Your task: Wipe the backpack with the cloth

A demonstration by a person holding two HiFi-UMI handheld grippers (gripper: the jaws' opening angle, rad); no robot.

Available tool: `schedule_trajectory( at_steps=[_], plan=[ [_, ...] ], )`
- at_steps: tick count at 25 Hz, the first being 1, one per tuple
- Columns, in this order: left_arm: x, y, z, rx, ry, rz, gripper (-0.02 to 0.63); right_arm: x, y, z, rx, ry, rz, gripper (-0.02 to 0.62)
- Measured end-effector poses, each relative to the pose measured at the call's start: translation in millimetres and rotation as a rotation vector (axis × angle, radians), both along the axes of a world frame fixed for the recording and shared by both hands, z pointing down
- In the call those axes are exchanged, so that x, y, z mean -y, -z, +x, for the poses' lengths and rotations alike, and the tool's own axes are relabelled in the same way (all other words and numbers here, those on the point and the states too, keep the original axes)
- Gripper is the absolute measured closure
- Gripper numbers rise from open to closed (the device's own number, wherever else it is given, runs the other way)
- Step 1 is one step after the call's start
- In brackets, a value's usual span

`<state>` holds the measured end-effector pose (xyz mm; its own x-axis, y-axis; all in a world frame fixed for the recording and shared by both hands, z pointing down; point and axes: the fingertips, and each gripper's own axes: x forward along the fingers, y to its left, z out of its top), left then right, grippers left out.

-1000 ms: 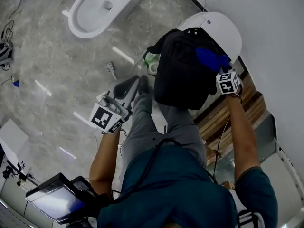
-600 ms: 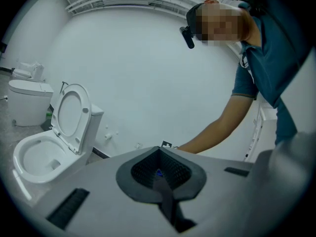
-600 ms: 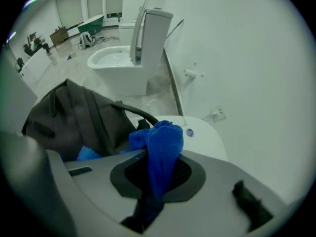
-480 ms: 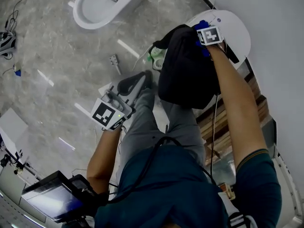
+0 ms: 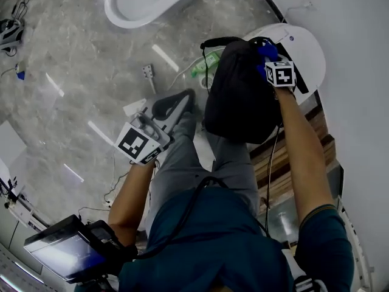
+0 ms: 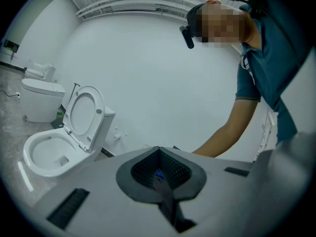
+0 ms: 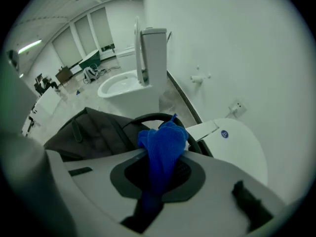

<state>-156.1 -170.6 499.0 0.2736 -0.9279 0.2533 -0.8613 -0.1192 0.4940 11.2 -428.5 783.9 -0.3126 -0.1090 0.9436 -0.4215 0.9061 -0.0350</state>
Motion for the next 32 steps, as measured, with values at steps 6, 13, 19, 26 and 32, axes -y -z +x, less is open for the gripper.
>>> schedule_trajectory(
  at_steps=[6,13,19,26,32],
  plan=[
    [5.2,0.5,2.5,-0.019,-0.001,0.007,0.601,-4.6,19.9,60.7,-0.141,0.185,0.143,0.568],
    [8.3,-7.1,8.2,-0.050,-0.022,-0.001,0.601,25.2,52.8,-15.1,0.010,0.159,0.139,0.568],
    [-4.7,-17.8,-20.9,-0.052,0.072,-0.018,0.601,-108.6,23.0,-139.6,-0.150,1.012,0.023,0.566],
    [-43.8,-27.2,-63.5,-0.033,0.203,-0.048,0.601,-288.4,4.5,-62.1,-0.525,1.742,-0.209,0.566],
    [-61.8,-30.4,-66.6,-0.039,0.238,-0.061,0.601,-409.1,28.2,28.5,-0.549,1.888,-0.506,0.568]
  ],
)
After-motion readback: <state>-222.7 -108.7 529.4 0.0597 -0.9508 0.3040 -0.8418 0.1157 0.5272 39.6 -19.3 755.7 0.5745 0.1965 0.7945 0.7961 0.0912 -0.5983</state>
